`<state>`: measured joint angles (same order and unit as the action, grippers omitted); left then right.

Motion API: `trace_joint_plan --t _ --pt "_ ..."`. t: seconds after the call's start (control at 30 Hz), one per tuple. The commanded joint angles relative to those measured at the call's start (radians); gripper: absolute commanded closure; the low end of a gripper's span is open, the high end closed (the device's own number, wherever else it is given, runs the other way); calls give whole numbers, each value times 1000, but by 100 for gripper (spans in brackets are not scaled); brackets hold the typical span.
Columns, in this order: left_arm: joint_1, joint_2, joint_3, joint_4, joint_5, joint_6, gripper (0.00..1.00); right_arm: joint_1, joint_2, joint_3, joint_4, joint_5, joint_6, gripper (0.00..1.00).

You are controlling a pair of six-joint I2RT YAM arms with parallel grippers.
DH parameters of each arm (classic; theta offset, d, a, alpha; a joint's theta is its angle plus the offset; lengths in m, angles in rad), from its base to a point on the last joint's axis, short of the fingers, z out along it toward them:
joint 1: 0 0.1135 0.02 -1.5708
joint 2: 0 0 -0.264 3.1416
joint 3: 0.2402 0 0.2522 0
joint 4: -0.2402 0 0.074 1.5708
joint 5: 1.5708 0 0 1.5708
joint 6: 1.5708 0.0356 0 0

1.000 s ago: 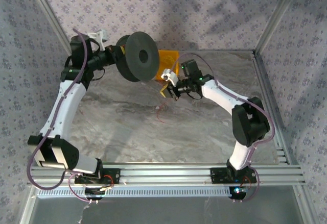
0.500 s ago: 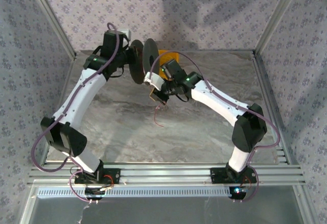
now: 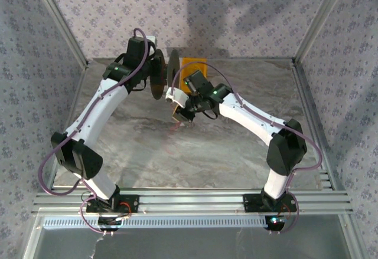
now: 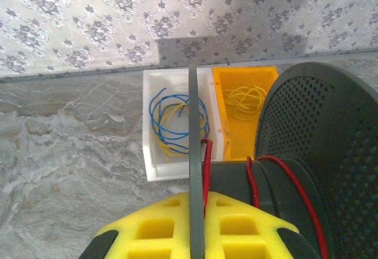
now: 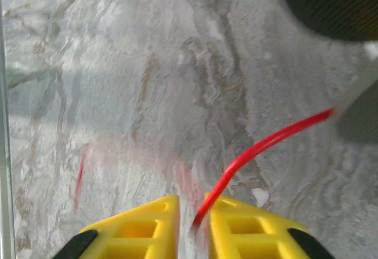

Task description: Wrap the cables

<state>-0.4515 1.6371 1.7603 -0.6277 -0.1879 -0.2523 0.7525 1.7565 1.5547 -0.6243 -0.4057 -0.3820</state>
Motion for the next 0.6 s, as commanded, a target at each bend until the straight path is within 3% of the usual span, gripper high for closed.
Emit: trace_joint_plan --t 0.0,0.23,0.33,0.43,0.57 --pt "14 -56 24 103 -33 0 100 -4 26 -50 7 -88 5 73" --pt "14 -71 4 102 -3 -31 100 -32 -1 -141 61 -157 21 60" --pt "14 -76 4 98 4 -35 100 -80 -59 -212 119 -189 58 48" --pt "14 -80 8 96 9 -36 100 -162 -120 -320 237 -278 161 30" --pt "19 -81 7 99 19 -45 100 -219 -108 -432 407 -375 346 19"
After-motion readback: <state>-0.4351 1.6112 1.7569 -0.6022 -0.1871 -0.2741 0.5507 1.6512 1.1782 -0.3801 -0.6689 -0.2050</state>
